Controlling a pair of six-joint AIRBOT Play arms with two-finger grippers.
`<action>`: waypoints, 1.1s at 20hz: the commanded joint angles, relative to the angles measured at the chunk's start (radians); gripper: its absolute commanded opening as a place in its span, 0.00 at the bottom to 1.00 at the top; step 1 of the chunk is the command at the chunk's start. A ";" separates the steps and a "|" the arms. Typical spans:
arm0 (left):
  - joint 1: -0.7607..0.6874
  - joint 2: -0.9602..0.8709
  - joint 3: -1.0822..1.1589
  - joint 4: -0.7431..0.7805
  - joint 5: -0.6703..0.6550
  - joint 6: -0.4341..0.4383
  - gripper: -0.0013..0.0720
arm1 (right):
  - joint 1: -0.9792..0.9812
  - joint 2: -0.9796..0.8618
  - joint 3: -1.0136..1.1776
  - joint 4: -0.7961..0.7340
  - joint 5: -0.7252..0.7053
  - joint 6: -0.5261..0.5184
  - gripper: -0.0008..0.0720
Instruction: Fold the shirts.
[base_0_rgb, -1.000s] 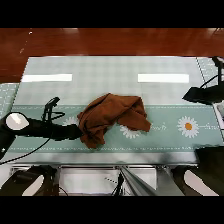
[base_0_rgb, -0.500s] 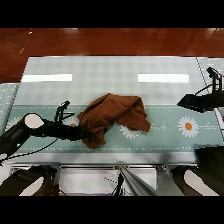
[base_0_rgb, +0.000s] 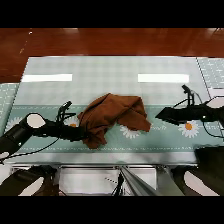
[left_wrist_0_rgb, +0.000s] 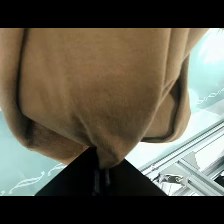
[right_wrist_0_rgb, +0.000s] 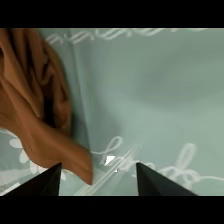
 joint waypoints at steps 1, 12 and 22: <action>-0.001 -0.001 0.000 0.000 -0.003 0.004 0.05 | 0.118 -0.031 -0.057 0.041 -0.134 0.015 0.76; 0.035 0.005 0.018 0.000 -0.011 0.030 0.05 | 0.311 -0.110 -0.043 0.113 -0.203 0.054 0.04; 0.314 0.170 0.734 0.003 -0.323 0.127 0.05 | 0.075 0.349 0.425 0.119 -0.165 0.063 0.04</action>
